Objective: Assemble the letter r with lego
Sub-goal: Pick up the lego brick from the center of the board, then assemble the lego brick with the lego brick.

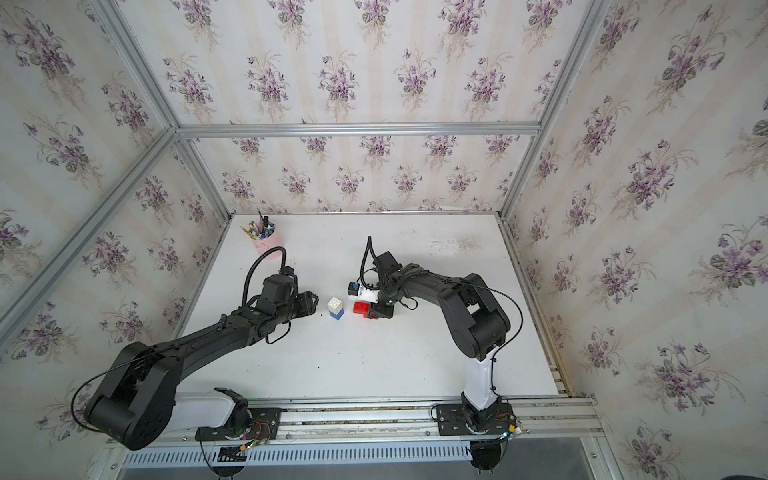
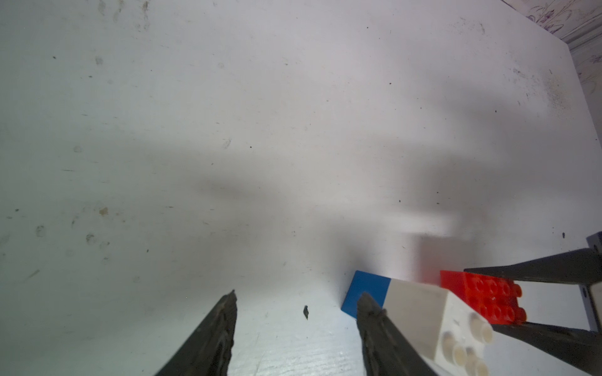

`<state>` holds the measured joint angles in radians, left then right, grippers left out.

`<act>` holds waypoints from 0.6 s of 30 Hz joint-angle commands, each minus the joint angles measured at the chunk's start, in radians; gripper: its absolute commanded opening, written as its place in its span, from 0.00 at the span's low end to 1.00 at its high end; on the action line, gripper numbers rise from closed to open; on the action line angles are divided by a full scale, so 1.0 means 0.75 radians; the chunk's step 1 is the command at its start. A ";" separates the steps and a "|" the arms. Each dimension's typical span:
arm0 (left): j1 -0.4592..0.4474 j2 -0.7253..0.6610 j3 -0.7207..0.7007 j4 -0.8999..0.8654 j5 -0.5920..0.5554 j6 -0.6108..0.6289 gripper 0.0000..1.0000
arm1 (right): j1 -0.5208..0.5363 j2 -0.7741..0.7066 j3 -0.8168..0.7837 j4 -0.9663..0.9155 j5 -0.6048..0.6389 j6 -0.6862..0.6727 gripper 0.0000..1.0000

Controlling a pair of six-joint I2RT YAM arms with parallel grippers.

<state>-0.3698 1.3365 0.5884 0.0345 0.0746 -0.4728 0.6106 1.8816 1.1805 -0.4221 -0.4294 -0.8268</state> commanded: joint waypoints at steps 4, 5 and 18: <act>0.002 -0.047 0.025 -0.017 -0.007 0.011 0.61 | 0.001 -0.200 -0.117 0.176 -0.071 0.081 0.28; 0.002 -0.060 0.032 -0.032 -0.009 0.014 0.61 | 0.002 -0.237 -0.146 0.194 -0.080 0.088 0.29; 0.004 -0.349 0.175 -0.233 -0.082 0.077 0.63 | 0.002 -0.811 -0.689 0.981 -0.075 0.421 0.00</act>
<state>-0.3687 1.0935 0.7105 -0.1104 0.0303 -0.4290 0.6106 1.3170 0.7017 0.0895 -0.4759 -0.5640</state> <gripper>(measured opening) 0.628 0.327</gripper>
